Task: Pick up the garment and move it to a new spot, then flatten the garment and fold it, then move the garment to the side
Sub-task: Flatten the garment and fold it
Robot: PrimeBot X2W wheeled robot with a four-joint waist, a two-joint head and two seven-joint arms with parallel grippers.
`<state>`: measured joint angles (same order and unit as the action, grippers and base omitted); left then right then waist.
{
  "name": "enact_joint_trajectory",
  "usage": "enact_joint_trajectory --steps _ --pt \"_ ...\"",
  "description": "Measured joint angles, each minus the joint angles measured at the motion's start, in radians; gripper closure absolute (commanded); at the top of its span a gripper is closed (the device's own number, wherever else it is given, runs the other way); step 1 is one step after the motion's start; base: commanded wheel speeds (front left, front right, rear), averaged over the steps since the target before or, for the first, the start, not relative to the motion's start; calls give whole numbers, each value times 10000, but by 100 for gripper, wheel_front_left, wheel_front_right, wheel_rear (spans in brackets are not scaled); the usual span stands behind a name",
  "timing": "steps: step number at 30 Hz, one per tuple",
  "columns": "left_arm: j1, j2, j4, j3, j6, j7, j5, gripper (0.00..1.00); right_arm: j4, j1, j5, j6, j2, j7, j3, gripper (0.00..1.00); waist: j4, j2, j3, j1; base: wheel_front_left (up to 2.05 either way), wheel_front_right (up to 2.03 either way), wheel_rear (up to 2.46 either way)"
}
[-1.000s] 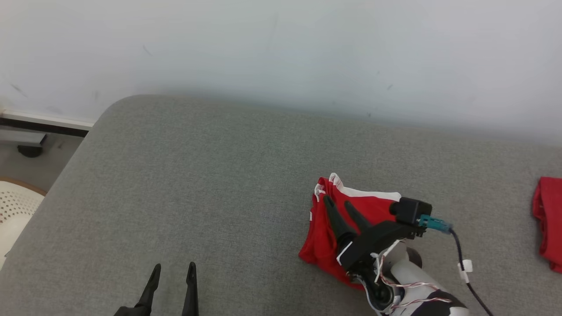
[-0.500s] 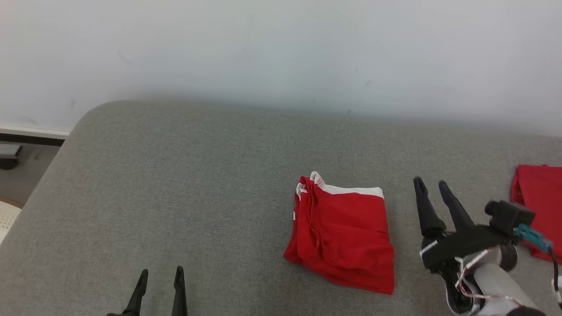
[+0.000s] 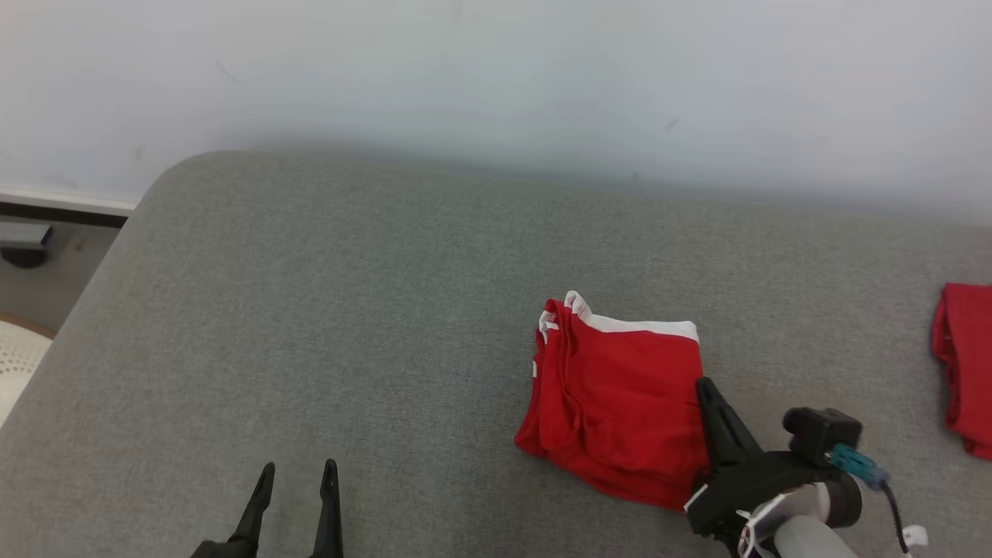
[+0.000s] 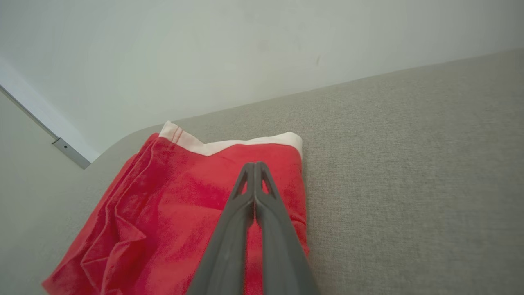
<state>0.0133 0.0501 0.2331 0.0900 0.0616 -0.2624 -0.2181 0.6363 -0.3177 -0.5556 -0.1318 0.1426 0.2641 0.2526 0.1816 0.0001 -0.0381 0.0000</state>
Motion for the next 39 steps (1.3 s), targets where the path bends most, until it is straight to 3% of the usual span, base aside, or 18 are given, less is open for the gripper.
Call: enact_joint_trajectory --steps 9,17,22,28,34,39 --pt "-392 2 134 305 56 0 4 0 1398 -639 625 0 -610 0 211 100 631 0 -226 0 0 0 0" --pt "-421 0 105 337 -2 0 -35 0 1348 -721 617 0 -894 0 1112 100 941 0 -461 0 0 0 0" --pt "-522 2 115 376 -2 0 -46 0 940 -504 -188 0 -934 0 2426 100 1025 0 -546 0 0 0 0" --pt "-551 2 132 481 -48 0 -65 0 853 -511 -654 0 -926 0 2915 100 1025 0 -492 1 0 0 0" --pt "-527 0 125 343 -59 0 -42 0 -84 -491 -491 0 -928 0 2504 100 895 0 -344 0 0 0 0" --pt "-286 0 109 184 -40 0 44 0 -1099 6 -12 0 -924 -2 1407 100 661 0 -147 -2 0 0 0"
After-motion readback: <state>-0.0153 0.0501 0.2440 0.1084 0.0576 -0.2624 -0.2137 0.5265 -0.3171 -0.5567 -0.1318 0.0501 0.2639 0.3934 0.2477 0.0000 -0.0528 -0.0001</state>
